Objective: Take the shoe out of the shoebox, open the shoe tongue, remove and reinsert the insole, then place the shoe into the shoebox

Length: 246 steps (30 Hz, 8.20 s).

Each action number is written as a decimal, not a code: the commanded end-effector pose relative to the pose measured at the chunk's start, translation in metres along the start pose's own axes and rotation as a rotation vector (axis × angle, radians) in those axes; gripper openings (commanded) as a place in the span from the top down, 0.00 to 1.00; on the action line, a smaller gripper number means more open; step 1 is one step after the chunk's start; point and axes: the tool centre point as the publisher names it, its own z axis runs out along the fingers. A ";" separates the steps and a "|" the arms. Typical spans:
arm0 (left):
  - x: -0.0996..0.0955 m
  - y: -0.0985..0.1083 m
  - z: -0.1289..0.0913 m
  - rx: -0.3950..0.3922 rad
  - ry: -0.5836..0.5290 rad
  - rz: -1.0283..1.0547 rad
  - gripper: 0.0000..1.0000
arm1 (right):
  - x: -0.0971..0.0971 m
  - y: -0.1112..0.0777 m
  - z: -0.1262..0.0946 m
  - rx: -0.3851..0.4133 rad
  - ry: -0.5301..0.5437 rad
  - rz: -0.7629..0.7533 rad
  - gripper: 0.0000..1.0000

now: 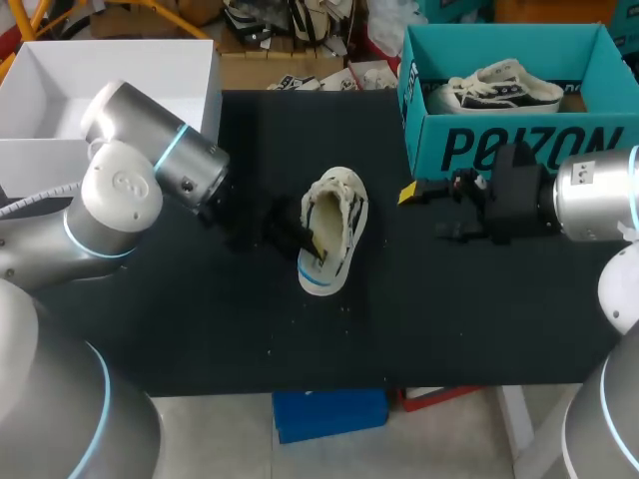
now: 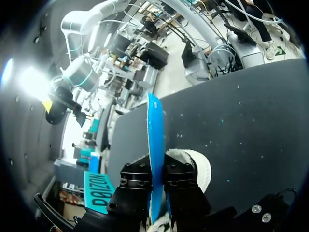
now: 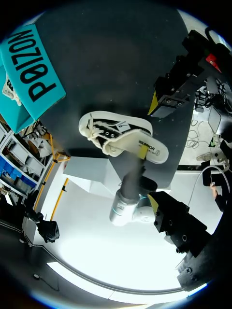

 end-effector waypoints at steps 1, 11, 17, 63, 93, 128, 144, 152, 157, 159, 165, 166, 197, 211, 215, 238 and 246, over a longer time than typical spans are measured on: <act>-0.004 0.011 0.002 -0.006 0.009 0.008 1.00 | 0.000 0.000 0.000 0.001 -0.002 0.000 0.00; -0.009 0.021 0.002 -0.018 0.013 0.016 1.00 | 0.000 0.000 0.000 0.001 -0.002 0.000 0.00; -0.005 0.024 0.004 -0.016 0.016 0.007 1.00 | 0.000 0.000 0.000 0.001 -0.002 0.000 0.00; -0.007 -0.003 -0.005 -0.022 -0.015 0.011 1.00 | 0.000 0.000 0.000 0.001 -0.002 0.000 0.00; -0.048 -0.097 -0.039 -0.015 -0.248 0.159 1.00 | 0.000 0.000 0.000 0.001 -0.002 0.000 0.00; -0.073 -0.142 -0.036 0.051 -0.579 0.521 1.00 | 0.019 -0.005 0.033 -0.077 0.189 -0.007 0.00; -0.070 -0.126 -0.034 0.062 -0.627 0.543 1.00 | 0.038 -0.023 0.050 0.002 0.274 -0.007 0.30; -0.070 -0.116 -0.035 0.061 -0.638 0.539 1.00 | 0.049 -0.040 0.052 0.039 0.313 -0.014 0.38; -0.072 -0.115 -0.035 0.058 -0.640 0.542 1.00 | 0.051 -0.048 0.057 0.062 0.316 -0.010 0.41; -0.073 -0.115 -0.035 0.057 -0.642 0.545 1.00 | 0.051 -0.050 0.059 0.069 0.317 -0.009 0.40; -0.077 -0.116 -0.034 0.060 -0.643 0.550 1.00 | 0.053 -0.053 0.065 0.078 0.322 -0.005 0.40; -0.077 -0.117 -0.033 0.062 -0.643 0.550 1.00 | 0.053 -0.053 0.065 0.080 0.323 -0.004 0.43; -0.074 -0.104 -0.045 -0.009 -0.672 0.548 0.00 | 0.051 -0.051 0.073 0.090 0.336 -0.001 1.00; -0.087 -0.085 -0.045 -0.070 -0.731 0.564 0.35 | 0.049 -0.051 0.071 0.089 0.330 0.007 1.00; -0.094 -0.080 -0.044 -0.085 -0.737 0.571 0.44 | 0.049 -0.051 0.071 0.089 0.331 0.010 1.00; -0.099 -0.080 -0.037 -0.080 -0.734 0.585 1.00 | 0.045 -0.053 0.073 0.089 0.331 0.023 0.62; -0.091 -0.090 -0.041 -0.060 -0.575 0.439 1.00 | 0.039 -0.040 0.040 0.015 0.144 -0.060 0.00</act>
